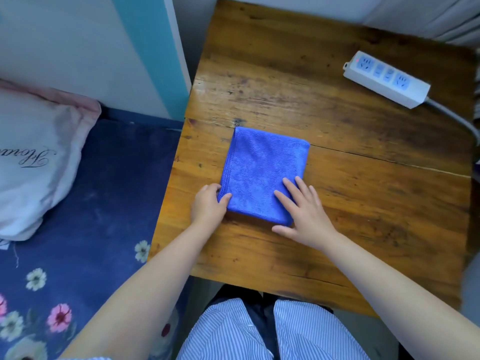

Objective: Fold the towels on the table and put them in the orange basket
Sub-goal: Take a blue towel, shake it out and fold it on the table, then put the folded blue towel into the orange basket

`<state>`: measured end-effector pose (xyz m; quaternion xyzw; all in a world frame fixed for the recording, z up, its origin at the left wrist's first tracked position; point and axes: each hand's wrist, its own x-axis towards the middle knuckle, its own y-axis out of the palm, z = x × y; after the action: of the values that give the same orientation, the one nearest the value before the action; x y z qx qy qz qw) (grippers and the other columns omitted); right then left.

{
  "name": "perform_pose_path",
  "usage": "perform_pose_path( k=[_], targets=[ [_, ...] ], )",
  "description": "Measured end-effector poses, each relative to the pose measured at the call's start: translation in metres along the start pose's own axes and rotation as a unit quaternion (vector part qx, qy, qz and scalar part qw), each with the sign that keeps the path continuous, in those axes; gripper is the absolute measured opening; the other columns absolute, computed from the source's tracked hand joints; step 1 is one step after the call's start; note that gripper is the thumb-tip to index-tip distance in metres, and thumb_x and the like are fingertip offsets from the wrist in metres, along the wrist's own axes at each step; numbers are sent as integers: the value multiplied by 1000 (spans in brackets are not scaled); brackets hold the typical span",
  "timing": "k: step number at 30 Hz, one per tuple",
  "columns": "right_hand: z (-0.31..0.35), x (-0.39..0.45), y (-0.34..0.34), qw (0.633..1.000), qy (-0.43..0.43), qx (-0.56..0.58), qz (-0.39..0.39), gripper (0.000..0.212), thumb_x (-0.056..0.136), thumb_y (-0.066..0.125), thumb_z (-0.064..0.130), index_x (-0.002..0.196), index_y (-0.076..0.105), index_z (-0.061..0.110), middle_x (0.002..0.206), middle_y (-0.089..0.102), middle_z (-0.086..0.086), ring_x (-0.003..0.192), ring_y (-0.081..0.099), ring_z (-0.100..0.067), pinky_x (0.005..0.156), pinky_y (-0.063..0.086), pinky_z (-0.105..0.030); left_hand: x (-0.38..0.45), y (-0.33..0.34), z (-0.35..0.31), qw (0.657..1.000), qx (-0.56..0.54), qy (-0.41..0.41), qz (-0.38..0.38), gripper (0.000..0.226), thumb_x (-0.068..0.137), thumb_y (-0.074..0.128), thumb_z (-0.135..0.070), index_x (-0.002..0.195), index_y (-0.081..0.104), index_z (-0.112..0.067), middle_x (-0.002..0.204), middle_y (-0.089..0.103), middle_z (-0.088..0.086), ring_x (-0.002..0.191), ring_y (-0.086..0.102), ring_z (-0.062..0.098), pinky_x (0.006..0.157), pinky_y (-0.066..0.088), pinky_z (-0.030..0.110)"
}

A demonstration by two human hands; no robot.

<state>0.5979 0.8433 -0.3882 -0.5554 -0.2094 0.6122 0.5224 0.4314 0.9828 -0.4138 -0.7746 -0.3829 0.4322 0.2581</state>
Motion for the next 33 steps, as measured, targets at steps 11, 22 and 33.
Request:
perform_pose_path(
  k=[11, 22, 33],
  targets=[
    [9, 14, 11, 992, 26, -106, 68, 80, 89, 52, 36, 147, -1, 21, 156, -15, -12, 143, -14, -34, 115, -1, -53, 2, -15, -7, 985, 113, 123, -51, 40, 82, 63, -11, 121, 53, -4, 118, 55, 17, 112, 50, 35, 89, 44, 40],
    [22, 7, -12, 984, -37, -155, -74, 46, 27, 89, 13, 69, 73, 4, 83, 76, -11, 76, 70, -40, 52, 58, -35, -18, -11, -22, 877, 289, 382, 27, 66, 27, 91, -40, 79, 71, -5, 84, 71, 8, 78, 70, 24, 68, 57, 28],
    [-12, 17, -53, 992, 16, 121, -20, 19, 77, 51, 9, 95, 57, 5, 95, 62, -11, 92, 56, -31, 72, 42, -33, -26, -18, -31, 900, 224, 370, -62, 33, 39, 89, -10, 61, 66, -5, 54, 63, 7, 47, 62, 20, 39, 43, 16]
  ],
)
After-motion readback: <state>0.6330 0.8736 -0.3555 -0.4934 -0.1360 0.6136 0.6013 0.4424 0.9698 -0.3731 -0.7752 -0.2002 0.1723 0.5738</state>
